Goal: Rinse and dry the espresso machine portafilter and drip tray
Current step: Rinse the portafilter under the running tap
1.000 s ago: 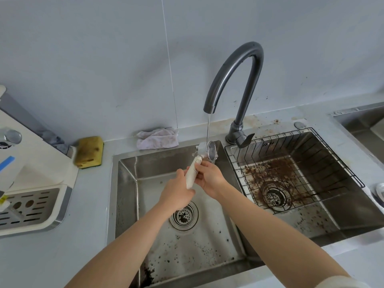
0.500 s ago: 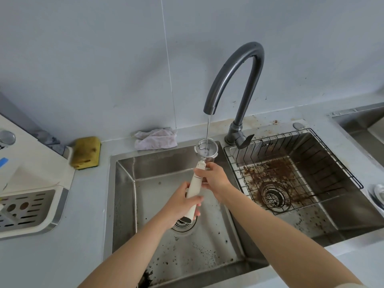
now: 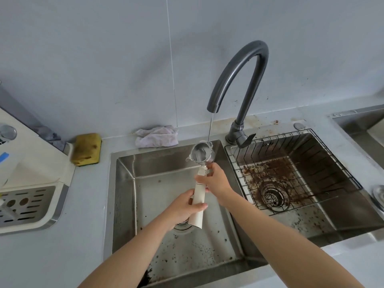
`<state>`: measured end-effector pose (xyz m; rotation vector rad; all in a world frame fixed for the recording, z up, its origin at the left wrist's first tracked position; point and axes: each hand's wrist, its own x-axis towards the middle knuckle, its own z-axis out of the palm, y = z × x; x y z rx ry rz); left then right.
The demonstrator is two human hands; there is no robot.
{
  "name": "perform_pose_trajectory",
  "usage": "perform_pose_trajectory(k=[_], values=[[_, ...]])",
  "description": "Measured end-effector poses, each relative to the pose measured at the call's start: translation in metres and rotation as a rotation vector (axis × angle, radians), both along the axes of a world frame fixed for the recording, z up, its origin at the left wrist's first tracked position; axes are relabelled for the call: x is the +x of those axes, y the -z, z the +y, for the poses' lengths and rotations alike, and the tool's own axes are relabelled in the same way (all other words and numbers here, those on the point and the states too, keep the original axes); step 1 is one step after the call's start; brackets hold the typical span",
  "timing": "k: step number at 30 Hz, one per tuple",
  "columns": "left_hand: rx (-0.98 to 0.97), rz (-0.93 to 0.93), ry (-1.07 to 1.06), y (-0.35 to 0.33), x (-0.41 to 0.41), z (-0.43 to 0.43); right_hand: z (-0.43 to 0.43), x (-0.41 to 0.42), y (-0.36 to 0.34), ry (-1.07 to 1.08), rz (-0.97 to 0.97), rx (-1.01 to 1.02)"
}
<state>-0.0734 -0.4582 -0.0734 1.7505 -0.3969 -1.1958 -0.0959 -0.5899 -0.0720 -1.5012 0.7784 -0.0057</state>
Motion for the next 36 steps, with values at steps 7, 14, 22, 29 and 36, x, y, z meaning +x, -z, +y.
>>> perform_pose_trajectory(k=[7, 14, 22, 29, 36], values=[[0.069, -0.147, -0.014, 0.003, 0.003, -0.007, 0.001, -0.001, 0.006, 0.010, -0.057, -0.039], [0.234, -0.358, 0.028, 0.005, 0.010, -0.009, 0.000, 0.000, 0.008, 0.077, -0.100, 0.120], [0.408, -0.603, 0.072, 0.001, 0.014, -0.010, -0.001, 0.003, 0.006, 0.124, -0.120, 0.303], [0.488, -0.733, 0.044, -0.002, 0.016, -0.008, 0.003, 0.010, 0.003, 0.084, -0.140, 0.353], [0.587, -0.861, 0.036, -0.006, 0.014, -0.008, 0.008, 0.021, -0.005, 0.019, -0.147, 0.388]])
